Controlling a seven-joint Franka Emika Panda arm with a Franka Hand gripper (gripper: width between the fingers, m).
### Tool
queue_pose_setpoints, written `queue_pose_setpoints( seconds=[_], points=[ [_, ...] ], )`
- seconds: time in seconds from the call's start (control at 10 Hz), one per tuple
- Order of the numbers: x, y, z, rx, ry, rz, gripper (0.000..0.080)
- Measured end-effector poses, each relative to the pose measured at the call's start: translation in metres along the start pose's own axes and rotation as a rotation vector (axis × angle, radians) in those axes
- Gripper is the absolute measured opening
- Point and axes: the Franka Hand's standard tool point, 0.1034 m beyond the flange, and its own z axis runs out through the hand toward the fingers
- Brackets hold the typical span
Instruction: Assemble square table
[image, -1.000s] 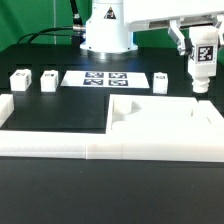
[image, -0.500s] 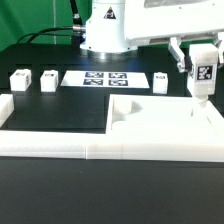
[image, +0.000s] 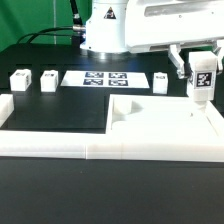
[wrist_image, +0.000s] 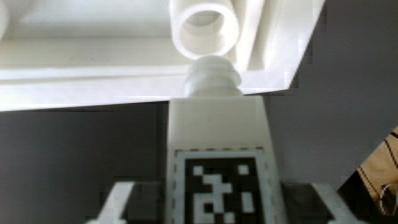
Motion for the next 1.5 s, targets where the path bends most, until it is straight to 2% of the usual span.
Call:
queue_pose_setpoints(
  seconds=[0.1, 0.2, 0.3, 0.4, 0.8, 1.5],
  points=[
    [-0.007, -0.02, 0.001, 0.005, -0.014, 0.045, 0.0288],
    [-0.011, -0.028, 0.003, -0.011, -0.023, 0.008, 0.0288],
    [-0.012, -0.027, 0.005, -0.022, -0.025, -0.003, 0.0288],
    [-0.015, -0.031, 0.01, -0.021, -0.03, -0.011, 0.0288],
    [-0.024, -0.025, 0.017, -0.031, -0.039, -0.022, 0.0288],
    [-0.012, 0.0, 0.025, -0.053, -0.018, -0.022, 0.0288]
  ],
)
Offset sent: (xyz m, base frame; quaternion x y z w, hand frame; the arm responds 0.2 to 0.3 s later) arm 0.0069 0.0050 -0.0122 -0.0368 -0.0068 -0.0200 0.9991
